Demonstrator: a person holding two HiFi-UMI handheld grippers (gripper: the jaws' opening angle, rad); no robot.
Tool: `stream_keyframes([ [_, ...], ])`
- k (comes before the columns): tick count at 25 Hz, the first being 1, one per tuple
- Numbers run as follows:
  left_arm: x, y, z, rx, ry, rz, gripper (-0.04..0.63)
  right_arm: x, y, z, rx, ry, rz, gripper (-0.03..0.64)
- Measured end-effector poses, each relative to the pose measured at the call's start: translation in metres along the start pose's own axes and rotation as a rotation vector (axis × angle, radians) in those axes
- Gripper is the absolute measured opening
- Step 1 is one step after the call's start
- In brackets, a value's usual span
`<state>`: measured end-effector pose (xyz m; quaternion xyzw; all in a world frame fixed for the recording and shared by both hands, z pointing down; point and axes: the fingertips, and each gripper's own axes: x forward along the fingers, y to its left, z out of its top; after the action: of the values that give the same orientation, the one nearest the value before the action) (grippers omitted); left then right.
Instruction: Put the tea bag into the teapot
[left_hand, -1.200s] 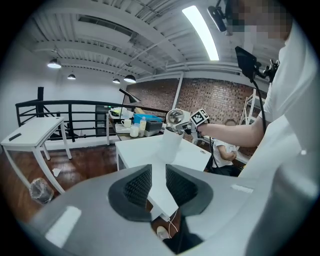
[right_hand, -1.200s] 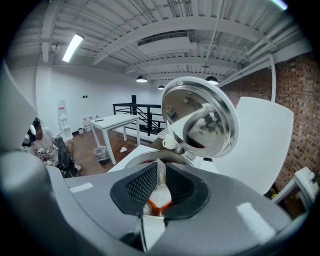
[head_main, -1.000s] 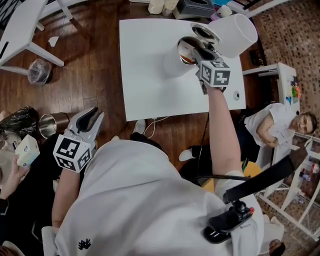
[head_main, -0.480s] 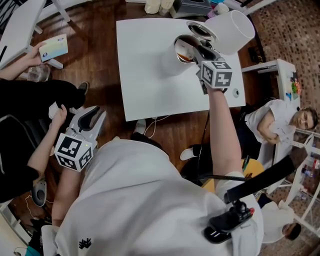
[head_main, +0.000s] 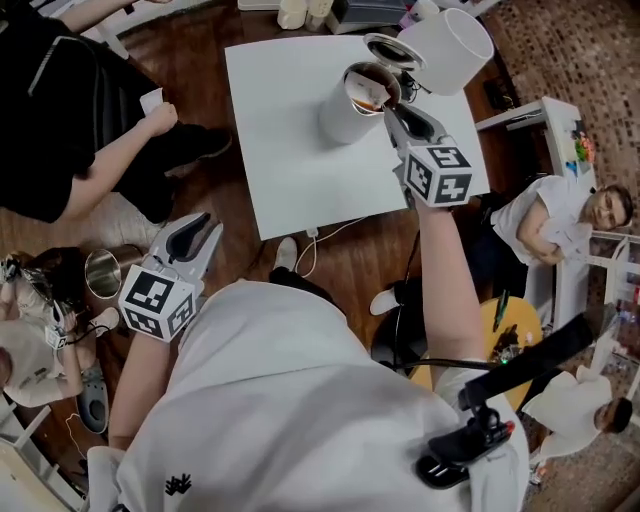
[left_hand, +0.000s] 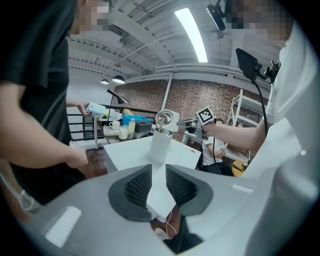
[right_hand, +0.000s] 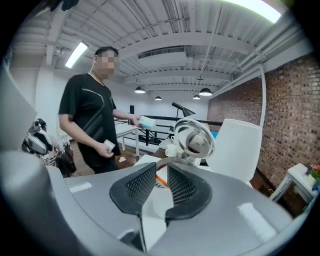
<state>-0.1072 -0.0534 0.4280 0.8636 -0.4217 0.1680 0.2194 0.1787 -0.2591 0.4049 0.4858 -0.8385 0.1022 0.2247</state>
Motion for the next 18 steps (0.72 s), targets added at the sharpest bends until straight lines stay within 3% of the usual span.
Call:
stream_keyframes([
  [11, -0.036, -0.001, -0.022, 0.046, -0.018, -0.119, 0.061, -0.142, 0.117, -0.039, 0.097, -0.065, -0.065, 0.084],
  [18, -0.067, -0.005, -0.039, 0.084, -0.017, -0.188, 0.061, -0.208, 0.180, -0.067, 0.175, -0.082, -0.110, 0.153],
])
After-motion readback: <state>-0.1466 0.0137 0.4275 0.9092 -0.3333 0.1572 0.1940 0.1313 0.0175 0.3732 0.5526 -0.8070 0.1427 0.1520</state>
